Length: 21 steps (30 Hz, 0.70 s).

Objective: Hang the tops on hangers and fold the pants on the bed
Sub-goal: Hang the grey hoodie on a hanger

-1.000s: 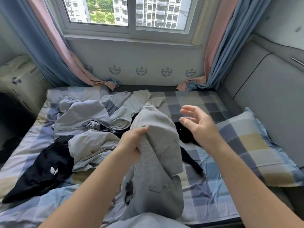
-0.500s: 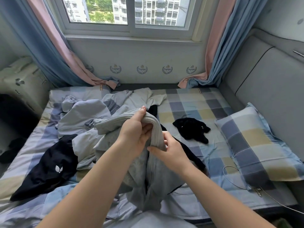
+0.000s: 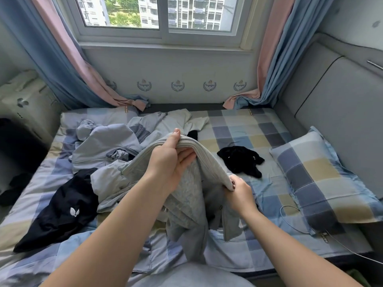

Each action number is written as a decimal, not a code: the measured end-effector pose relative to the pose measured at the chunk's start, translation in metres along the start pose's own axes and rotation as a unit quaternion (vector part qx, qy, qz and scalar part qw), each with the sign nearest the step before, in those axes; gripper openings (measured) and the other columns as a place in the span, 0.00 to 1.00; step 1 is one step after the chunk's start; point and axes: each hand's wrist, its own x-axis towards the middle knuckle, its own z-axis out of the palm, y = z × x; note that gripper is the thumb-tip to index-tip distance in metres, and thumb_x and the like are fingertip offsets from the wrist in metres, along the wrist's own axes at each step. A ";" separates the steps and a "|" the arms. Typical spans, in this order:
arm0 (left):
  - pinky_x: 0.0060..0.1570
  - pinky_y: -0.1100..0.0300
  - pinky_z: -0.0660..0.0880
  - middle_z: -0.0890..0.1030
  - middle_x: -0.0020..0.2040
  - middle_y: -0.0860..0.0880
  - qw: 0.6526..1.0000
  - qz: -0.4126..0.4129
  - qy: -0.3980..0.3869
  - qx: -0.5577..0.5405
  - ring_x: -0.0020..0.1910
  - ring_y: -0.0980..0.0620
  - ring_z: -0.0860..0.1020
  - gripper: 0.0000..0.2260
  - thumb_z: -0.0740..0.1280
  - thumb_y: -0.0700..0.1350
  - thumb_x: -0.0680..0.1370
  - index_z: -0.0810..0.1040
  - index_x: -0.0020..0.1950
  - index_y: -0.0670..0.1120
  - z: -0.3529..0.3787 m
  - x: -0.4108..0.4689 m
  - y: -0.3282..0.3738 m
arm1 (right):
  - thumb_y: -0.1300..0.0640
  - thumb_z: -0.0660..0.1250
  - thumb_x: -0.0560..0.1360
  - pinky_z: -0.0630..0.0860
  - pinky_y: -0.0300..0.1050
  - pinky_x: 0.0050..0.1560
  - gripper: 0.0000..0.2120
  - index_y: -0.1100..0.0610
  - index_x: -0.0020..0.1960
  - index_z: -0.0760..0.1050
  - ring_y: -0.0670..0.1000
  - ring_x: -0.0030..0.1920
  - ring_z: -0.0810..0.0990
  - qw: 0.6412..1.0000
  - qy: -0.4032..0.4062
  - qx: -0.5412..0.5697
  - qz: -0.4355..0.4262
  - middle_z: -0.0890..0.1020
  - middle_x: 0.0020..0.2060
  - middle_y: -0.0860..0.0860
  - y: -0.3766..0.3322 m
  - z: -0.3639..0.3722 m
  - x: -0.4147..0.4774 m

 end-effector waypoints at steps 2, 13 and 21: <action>0.51 0.52 0.81 0.84 0.42 0.45 1.000 0.006 0.005 0.007 0.46 0.48 0.84 0.10 0.65 0.49 0.83 0.79 0.47 0.45 -0.005 0.007 0.002 | 0.60 0.67 0.76 0.75 0.51 0.43 0.05 0.52 0.46 0.79 0.54 0.43 0.80 1.000 -0.004 0.019 0.017 0.83 0.39 0.50 0.008 -0.008 0.004; 0.47 0.56 0.77 0.84 0.52 0.45 0.937 -0.042 -0.117 0.327 0.50 0.45 0.83 0.03 0.68 0.47 0.80 0.80 0.52 0.49 -0.025 0.012 -0.035 | 0.53 0.68 0.80 0.65 0.48 0.39 0.18 0.70 0.45 0.75 0.51 0.37 0.68 0.973 -0.048 0.217 -0.055 0.72 0.35 0.54 -0.046 -0.053 0.016; 0.53 0.59 0.78 0.82 0.57 0.56 0.826 -0.134 -0.228 0.497 0.56 0.58 0.81 0.22 0.74 0.60 0.73 0.77 0.63 0.55 -0.041 0.003 -0.088 | 0.47 0.66 0.81 0.81 0.56 0.52 0.22 0.69 0.51 0.81 0.60 0.45 0.84 0.938 -0.003 0.339 0.067 0.85 0.46 0.64 -0.074 -0.068 0.010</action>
